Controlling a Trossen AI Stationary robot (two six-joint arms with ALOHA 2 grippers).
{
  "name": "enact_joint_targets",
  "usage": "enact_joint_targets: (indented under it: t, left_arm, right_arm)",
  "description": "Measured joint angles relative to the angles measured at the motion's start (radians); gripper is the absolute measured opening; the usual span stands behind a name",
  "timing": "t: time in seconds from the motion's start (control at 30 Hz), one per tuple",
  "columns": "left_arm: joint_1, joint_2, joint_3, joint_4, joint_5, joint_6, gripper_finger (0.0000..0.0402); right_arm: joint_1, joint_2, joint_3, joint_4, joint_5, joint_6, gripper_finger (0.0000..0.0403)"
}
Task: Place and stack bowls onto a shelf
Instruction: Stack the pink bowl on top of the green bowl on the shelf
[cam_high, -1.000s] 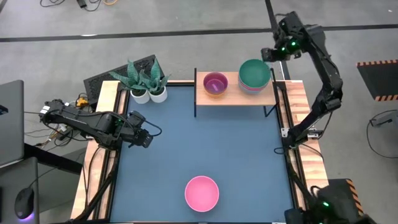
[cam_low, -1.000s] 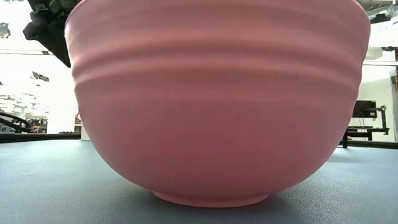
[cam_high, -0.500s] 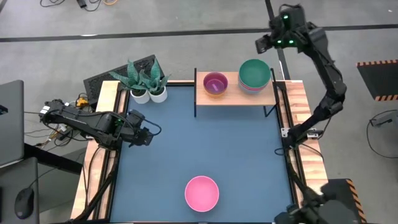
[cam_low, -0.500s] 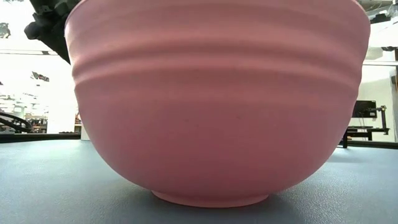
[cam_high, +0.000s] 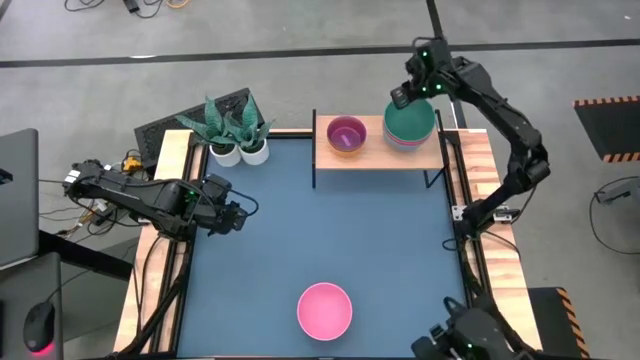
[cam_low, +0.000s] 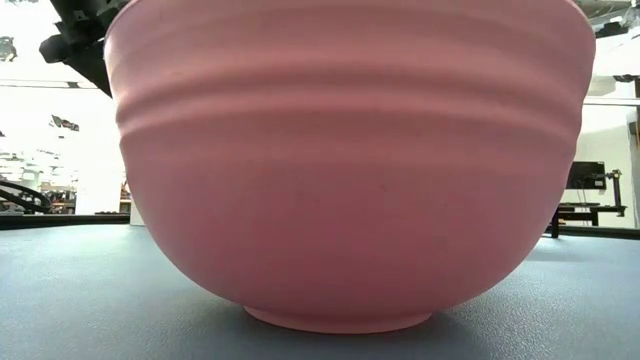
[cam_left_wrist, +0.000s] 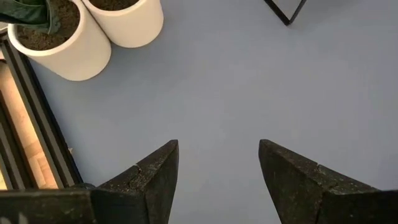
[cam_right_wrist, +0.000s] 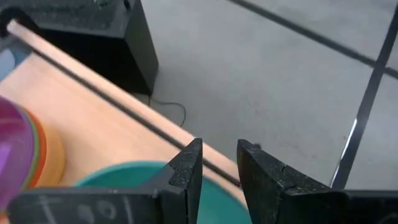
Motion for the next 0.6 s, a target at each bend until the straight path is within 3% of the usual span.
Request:
enact_joint_targets:
  t: [0.33,0.6]
  left_arm:
    - [0.0,0.0,0.0,0.0,0.0,-0.01,0.0209]
    - [0.0,0.0,0.0,0.0,-0.002,-0.006,0.0209]
  right_arm:
    - [0.0,-0.02,-0.037,-0.006,0.001,-0.004,0.0125]
    - [0.042,-0.195,0.025,-0.017,0.0,0.134,0.0125]
